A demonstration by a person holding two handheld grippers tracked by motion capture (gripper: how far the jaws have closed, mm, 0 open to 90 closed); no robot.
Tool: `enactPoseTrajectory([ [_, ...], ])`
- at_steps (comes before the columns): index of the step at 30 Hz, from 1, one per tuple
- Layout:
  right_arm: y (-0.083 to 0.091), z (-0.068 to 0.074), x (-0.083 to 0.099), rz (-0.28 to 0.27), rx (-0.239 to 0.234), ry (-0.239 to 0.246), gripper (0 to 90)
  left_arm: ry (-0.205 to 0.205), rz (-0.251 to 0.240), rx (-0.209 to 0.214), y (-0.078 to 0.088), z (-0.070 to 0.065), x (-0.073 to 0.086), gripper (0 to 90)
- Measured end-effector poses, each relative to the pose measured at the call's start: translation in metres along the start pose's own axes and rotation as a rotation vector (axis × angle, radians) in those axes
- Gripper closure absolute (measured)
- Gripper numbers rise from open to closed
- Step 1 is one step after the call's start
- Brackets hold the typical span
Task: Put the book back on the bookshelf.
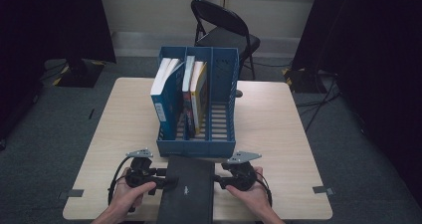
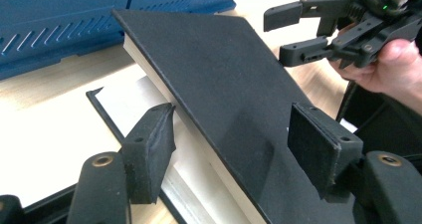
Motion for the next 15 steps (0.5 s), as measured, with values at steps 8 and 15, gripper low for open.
enactPoseTrajectory([
  [8,0.007,0.007,0.005,0.025,-0.014,0.012,46.0,0.002,-0.018,0.012,-0.002,-0.001,-0.005,35.1],
  [15,0.011,0.012,0.014,0.044,-0.018,0.025,44.8,0.011,-0.006,0.004,-0.005,-0.003,-0.01,35.2],
])
Point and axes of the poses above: each handheld gripper's, and its own axes: y roughly backward along the jaws, x roughly out of its underside, z roughly to its left, the point moved 3 cm from there along -y, roughly forward along the jaws, and after that the axes turned 4 degrees about -y, right-handed, at the moved point
